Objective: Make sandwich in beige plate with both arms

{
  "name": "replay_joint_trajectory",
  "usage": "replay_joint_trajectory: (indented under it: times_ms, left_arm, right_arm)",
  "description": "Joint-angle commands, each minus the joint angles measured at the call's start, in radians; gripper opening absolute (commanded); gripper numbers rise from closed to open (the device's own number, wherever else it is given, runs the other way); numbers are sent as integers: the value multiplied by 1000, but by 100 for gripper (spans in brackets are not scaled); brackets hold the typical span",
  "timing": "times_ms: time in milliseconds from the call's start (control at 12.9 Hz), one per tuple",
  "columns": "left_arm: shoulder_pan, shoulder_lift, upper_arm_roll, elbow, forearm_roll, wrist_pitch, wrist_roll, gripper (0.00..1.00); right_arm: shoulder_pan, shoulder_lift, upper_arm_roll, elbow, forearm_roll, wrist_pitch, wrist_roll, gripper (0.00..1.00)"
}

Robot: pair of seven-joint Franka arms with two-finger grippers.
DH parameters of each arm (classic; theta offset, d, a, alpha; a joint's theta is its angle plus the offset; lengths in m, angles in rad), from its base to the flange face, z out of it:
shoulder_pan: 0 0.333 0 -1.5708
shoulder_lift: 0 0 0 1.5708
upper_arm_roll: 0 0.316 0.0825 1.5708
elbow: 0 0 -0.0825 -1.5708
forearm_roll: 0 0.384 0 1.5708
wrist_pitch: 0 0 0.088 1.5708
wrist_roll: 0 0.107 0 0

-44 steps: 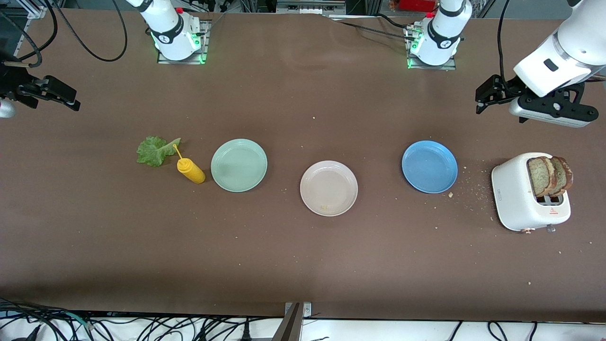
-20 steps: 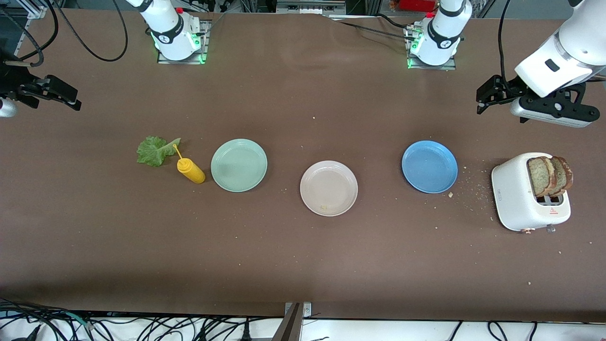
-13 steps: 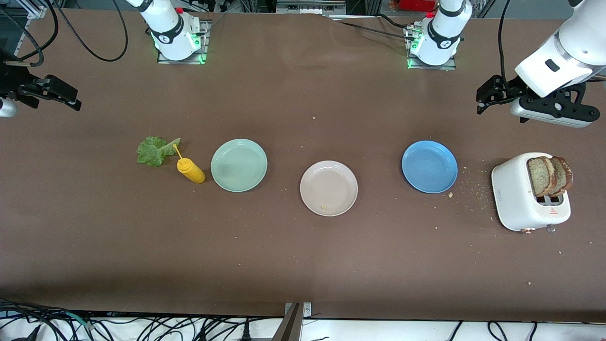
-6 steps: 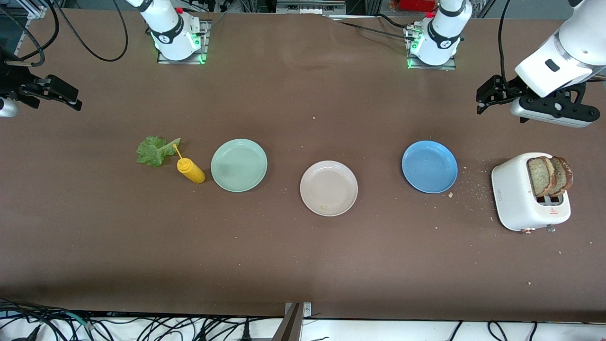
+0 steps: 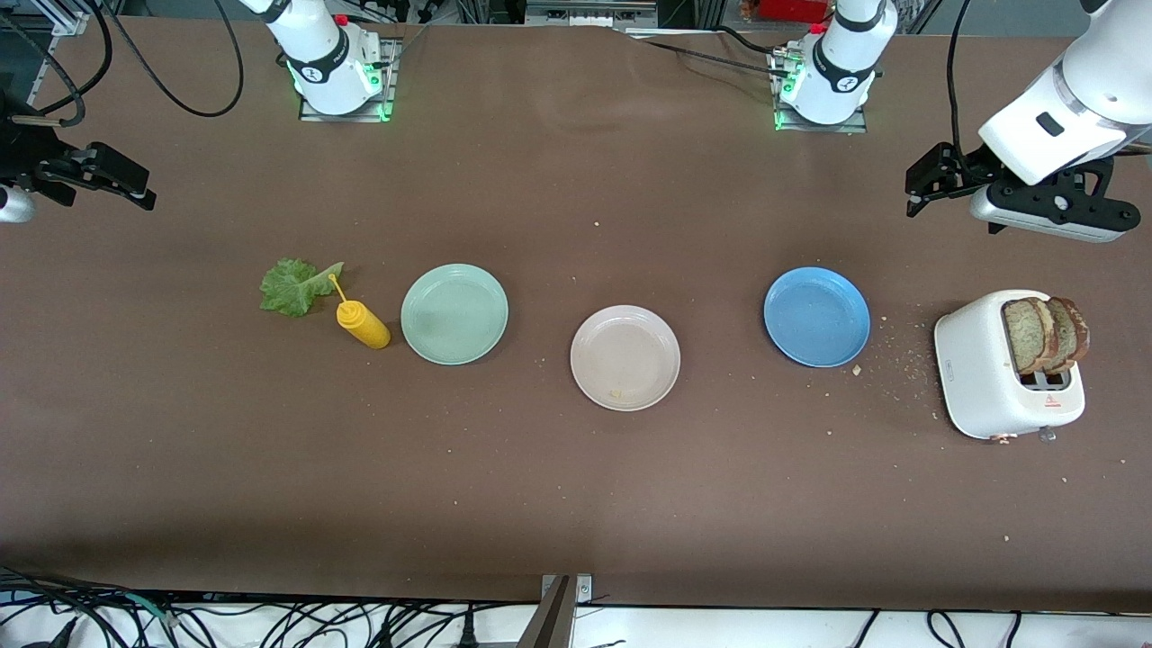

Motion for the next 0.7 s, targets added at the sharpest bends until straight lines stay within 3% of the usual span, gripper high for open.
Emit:
replay_joint_trajectory:
  times_ms: [0, 619]
  left_arm:
    - [3, -14, 1, -11, -21, -7, -7, 100]
    - [3, -2, 1, 8, -21, -7, -6, 100]
  right_arm:
    - [-3, -18, 5, -8, 0, -9, -9, 100]
    - [-3, -18, 5, -8, 0, -9, -9, 100]
